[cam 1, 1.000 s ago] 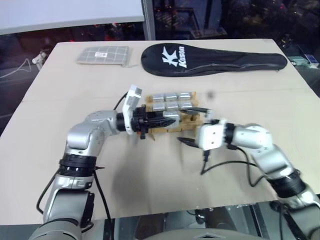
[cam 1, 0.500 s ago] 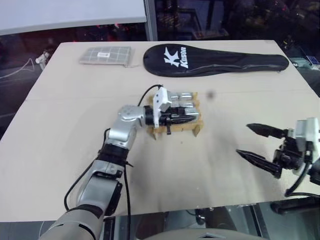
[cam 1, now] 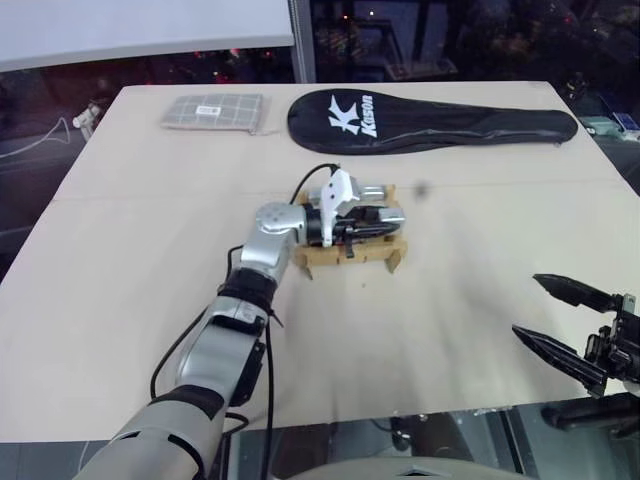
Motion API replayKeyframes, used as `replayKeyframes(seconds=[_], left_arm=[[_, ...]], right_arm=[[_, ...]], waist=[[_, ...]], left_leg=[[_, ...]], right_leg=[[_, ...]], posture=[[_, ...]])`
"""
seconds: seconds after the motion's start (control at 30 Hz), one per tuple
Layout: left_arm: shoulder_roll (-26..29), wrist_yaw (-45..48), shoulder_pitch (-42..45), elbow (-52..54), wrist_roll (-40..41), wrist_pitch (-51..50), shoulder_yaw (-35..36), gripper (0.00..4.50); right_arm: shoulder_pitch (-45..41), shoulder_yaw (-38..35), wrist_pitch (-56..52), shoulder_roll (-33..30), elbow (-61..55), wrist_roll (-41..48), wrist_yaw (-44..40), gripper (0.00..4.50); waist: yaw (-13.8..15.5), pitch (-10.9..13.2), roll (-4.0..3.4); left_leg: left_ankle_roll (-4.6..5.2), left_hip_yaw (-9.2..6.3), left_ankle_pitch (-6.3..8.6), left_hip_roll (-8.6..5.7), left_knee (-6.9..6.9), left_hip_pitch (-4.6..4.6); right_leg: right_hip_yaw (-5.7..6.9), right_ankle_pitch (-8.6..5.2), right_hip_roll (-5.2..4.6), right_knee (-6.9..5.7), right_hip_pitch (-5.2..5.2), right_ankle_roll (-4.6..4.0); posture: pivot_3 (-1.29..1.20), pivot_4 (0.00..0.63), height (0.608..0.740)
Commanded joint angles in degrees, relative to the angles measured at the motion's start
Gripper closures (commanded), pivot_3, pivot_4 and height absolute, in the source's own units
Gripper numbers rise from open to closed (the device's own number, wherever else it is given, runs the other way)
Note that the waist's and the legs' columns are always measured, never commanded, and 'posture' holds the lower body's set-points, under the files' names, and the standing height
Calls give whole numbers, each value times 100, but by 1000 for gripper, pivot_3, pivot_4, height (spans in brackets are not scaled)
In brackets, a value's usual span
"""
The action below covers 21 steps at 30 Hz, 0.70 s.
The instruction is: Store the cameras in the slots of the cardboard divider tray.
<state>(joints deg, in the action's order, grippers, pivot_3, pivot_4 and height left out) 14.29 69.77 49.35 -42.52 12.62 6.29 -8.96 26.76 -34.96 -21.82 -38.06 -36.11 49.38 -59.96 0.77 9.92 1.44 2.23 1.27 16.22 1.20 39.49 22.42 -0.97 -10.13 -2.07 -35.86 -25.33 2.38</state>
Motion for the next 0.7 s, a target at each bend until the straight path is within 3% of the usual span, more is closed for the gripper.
replayKeyframes(seconds=[0.03, 0.7], left_arm=[[-83, 36, 93, -239, -54, 336, 108, 3747], [186, 269, 67, 11, -73, 197, 247, 3747]], right_arm=[[55, -201, 166, -31, -57, -6, -18, 41], [-185, -15, 294, -85, 89, -76, 87, 41]], waist=[[1, -1, -1], [-1, -1, 1]], left_leg=[[0, 0, 0, 0, 0, -1], [0, 0, 1, 4, -3, -50]], right_leg=[[0, 0, 0, 0, 1, 0], [0, -5, 2, 1, 48, 3]], posture=[[0, 150, 740], [0, 150, 740]])
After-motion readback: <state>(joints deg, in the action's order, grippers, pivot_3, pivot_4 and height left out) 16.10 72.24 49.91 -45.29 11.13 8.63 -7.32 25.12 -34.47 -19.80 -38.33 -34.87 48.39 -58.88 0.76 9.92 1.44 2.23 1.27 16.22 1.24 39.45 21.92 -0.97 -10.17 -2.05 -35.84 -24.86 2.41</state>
